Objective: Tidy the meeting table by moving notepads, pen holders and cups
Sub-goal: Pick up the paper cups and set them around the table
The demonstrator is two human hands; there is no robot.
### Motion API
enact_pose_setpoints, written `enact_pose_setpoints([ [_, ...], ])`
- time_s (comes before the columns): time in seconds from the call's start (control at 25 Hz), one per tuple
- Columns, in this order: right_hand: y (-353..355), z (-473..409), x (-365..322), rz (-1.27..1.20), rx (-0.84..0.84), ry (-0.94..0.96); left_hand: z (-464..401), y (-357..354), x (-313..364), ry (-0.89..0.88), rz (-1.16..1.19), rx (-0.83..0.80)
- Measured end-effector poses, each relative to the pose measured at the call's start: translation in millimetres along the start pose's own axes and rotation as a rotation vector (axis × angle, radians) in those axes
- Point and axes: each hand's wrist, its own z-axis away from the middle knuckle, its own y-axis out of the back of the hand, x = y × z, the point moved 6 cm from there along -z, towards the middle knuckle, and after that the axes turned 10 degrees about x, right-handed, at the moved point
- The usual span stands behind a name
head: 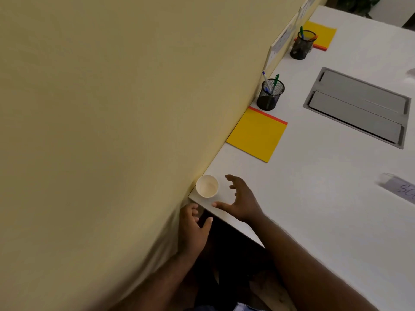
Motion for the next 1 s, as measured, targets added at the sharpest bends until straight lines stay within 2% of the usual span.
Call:
enact_pose_setpoints([
  [0.2,-29,-8,-19,0.035,-0.018,0.024,-21,-16,-5,0.019,0.009,-0.095],
  [0.52,-36,-13,-22,0.047,0.096,-0.008,-45,-18,9,-0.093,-0.052,-0.089],
  [0.68,-18,-5,-22,0.054,0.173,-0.013,-42,-19,25,-0.118,-0.025,-0.088],
  [1.0,73,-2,-20,0.004,0.353,-0.026,-36,-48,106,-0.345,-0.009,-0.172],
])
